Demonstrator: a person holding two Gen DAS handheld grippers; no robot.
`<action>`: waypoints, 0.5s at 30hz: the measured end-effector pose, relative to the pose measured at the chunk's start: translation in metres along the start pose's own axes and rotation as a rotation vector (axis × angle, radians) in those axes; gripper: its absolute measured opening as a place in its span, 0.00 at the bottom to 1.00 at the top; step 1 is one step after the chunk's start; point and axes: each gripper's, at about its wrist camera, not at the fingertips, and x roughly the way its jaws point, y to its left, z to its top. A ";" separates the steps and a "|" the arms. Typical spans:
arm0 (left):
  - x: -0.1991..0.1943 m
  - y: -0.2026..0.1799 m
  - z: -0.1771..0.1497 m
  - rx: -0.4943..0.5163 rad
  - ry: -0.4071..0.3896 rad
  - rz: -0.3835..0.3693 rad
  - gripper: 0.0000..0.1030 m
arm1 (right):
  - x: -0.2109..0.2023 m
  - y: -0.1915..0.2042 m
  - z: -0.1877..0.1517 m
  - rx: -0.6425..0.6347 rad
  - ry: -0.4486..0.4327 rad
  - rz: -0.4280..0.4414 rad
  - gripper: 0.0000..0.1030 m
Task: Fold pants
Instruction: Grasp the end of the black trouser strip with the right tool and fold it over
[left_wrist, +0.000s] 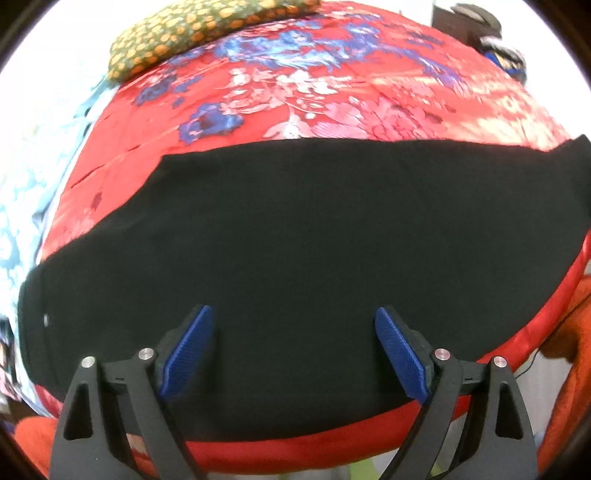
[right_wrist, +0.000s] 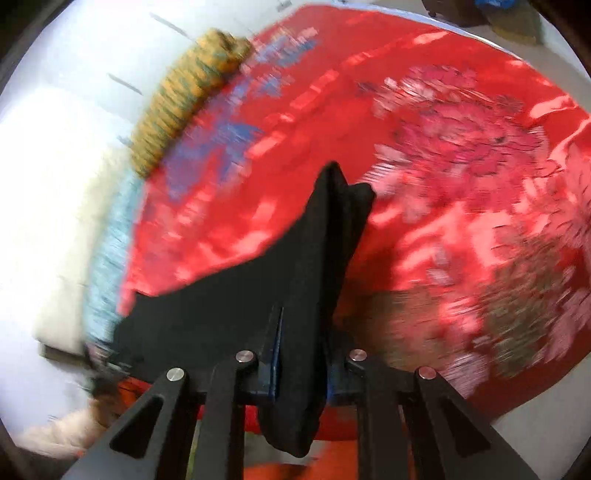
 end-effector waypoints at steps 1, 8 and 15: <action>-0.001 0.004 -0.001 -0.016 -0.001 -0.005 0.88 | -0.003 0.011 -0.005 0.012 -0.022 0.053 0.17; 0.000 0.039 -0.006 -0.132 -0.011 -0.033 0.88 | 0.015 0.105 -0.046 0.050 -0.083 0.369 0.17; -0.009 0.080 -0.025 -0.220 -0.044 -0.053 0.88 | 0.086 0.215 -0.086 0.029 -0.040 0.528 0.16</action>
